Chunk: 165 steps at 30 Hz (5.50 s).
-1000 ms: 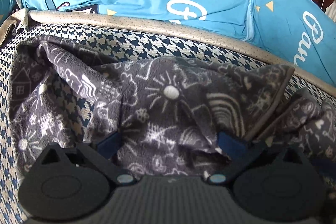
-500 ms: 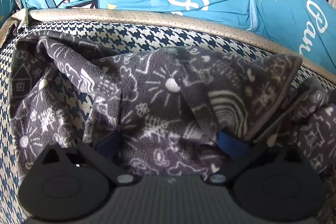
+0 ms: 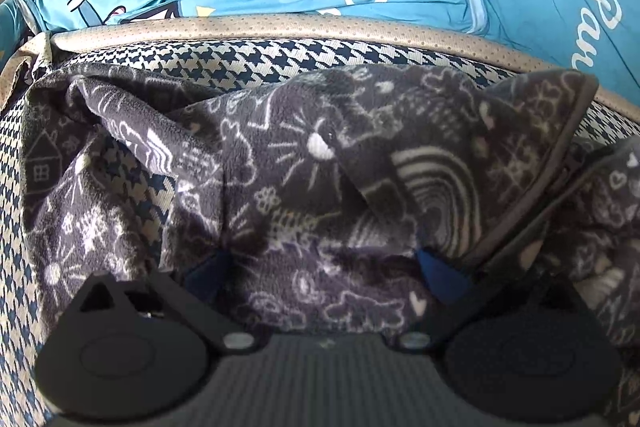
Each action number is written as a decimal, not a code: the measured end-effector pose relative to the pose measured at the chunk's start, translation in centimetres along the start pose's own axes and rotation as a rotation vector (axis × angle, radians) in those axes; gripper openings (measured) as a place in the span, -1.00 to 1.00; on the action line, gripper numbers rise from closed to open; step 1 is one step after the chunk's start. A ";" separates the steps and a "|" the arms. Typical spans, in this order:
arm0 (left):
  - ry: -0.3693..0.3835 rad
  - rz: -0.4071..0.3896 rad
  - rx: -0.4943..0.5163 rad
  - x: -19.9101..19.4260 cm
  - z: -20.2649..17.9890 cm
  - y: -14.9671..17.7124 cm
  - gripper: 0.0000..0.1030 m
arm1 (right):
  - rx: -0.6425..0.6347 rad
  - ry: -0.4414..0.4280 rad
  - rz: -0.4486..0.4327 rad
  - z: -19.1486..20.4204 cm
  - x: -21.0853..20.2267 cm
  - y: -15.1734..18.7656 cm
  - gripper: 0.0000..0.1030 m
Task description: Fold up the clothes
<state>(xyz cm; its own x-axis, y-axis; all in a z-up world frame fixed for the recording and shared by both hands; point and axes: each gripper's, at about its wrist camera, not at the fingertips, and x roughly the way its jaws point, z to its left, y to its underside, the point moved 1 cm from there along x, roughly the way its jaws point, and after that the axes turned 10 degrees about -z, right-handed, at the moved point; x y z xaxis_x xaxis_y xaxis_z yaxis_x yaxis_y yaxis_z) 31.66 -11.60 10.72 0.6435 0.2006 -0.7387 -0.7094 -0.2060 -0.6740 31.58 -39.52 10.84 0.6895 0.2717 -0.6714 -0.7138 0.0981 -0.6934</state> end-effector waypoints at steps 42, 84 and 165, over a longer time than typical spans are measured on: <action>-0.006 0.006 0.024 -0.1 -0.2 0.1 1.00 | 0.229 -0.116 -0.079 -0.2 5.2 -3.0 0.47; 0.349 -0.163 -0.217 -0.9 -4.1 -3.5 1.00 | -0.182 -0.435 -0.548 9.7 -3.8 -7.5 -0.71; 0.203 -0.012 -0.070 -6.9 -2.3 0.2 1.00 | -0.019 0.442 -0.187 -7.4 -0.5 -1.2 -0.71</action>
<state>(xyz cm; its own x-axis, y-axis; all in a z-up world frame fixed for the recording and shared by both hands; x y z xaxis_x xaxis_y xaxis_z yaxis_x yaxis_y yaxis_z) 27.74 -15.25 15.60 0.7013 0.0073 -0.7128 -0.6846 -0.2718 -0.6764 32.99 -46.87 10.04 0.7948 -0.1828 -0.5787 -0.5731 0.0880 -0.8148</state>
